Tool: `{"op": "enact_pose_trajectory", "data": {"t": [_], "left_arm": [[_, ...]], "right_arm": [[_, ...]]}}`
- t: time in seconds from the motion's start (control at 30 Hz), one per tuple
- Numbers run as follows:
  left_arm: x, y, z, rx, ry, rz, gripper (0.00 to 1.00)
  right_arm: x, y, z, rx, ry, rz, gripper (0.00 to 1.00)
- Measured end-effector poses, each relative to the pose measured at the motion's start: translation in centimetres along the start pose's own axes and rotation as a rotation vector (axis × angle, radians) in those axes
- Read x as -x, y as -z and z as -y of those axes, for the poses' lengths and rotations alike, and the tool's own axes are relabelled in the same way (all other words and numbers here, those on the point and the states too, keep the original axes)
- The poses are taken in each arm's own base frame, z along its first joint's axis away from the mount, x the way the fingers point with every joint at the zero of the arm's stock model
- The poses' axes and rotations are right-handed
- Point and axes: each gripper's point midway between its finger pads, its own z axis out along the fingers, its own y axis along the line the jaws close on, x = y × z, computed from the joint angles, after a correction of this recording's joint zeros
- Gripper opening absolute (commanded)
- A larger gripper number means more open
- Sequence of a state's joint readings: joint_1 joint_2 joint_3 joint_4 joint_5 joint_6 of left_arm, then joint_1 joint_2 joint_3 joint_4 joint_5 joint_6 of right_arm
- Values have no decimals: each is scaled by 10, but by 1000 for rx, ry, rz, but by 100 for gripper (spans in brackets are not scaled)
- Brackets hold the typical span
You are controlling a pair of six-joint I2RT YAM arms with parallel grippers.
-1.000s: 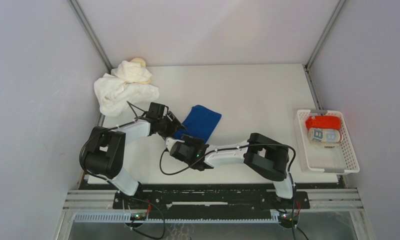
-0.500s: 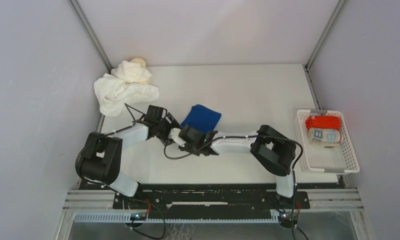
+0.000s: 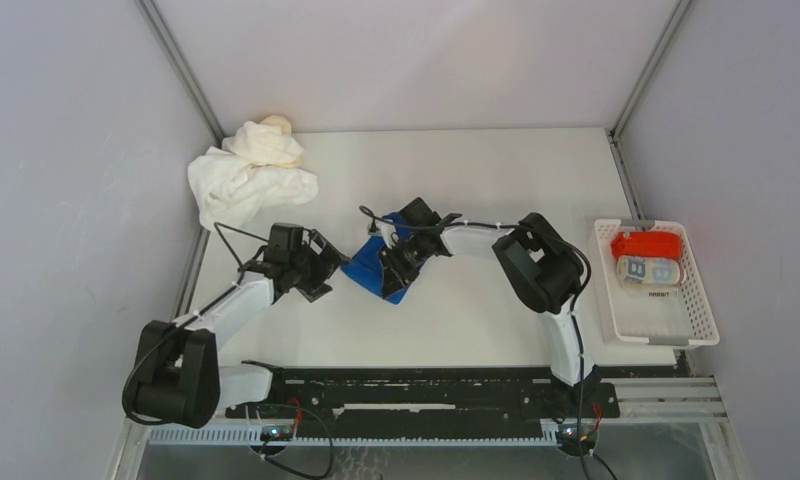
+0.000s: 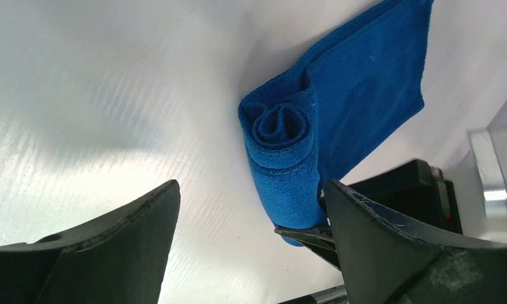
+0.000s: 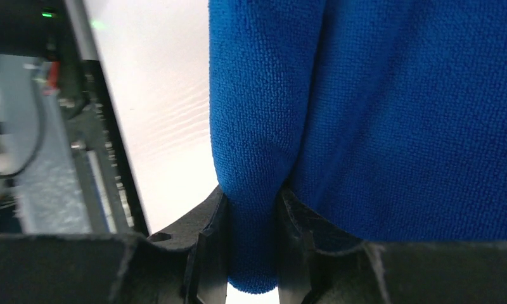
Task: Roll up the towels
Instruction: Roll the towel at the center of the board.
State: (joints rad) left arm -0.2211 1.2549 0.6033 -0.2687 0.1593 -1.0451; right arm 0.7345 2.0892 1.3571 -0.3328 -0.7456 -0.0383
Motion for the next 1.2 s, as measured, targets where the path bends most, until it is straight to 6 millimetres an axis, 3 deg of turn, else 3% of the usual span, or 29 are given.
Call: {"op": "enact_pose_trajectory", "data": {"t": [0.23, 0.43, 0.73, 0.93, 1.2], "left_arm": [[-4, 9, -4, -25, -4, 13, 91], [-10, 3, -2, -30, -14, -6, 89], [-25, -17, -4, 9, -27, -63, 86], [-22, -27, 4, 6, -34, -67, 85], [-16, -23, 22, -60, -46, -32, 85]], "right_arm": [[-2, 3, -3, 243, -247, 15, 26], [-1, 5, -1, 333, -374, 15, 28], [-3, 4, -2, 364, -427, 2, 28], [-3, 3, -2, 373, -443, -2, 28], [-4, 3, -2, 380, -454, -4, 28]]}}
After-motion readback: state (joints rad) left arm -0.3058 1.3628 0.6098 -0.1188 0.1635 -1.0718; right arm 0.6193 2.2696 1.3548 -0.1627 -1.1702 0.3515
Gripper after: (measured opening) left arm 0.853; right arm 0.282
